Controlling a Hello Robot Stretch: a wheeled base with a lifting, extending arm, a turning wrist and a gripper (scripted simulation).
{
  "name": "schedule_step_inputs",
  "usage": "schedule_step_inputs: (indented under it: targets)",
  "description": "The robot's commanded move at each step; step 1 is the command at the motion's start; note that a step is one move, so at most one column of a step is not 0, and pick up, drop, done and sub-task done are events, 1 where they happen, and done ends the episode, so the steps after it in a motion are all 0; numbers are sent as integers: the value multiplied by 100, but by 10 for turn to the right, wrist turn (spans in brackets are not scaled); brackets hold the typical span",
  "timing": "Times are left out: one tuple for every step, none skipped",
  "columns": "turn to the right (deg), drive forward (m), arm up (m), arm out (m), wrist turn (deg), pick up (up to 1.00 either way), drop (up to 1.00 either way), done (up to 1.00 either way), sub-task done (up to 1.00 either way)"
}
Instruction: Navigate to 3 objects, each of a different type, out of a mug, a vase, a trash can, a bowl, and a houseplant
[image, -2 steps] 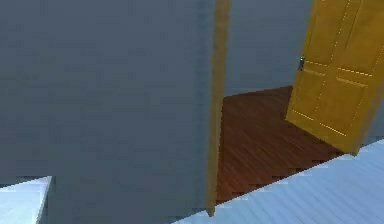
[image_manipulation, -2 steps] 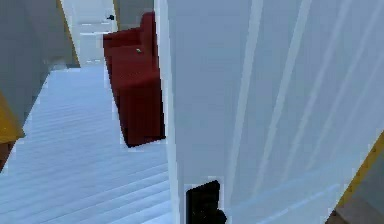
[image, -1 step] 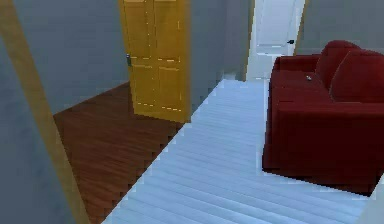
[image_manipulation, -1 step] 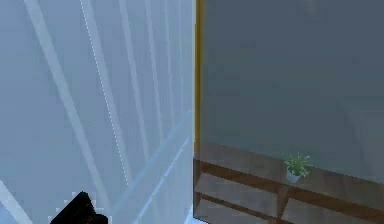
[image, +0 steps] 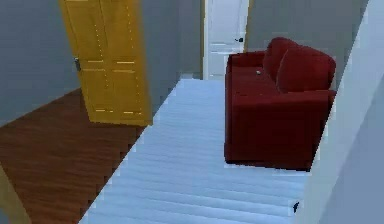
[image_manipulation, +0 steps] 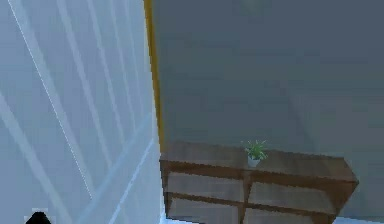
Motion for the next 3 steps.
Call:
schedule_step_inputs:
  targets:
    - [0, 80, 0, 0, 0, 0, 0, 0, 0]
    - [450, 0, 0, 0, 0, 0, 0, 0, 0]
    - [450, 0, 0, 0, 0, 0, 0, 0, 0]
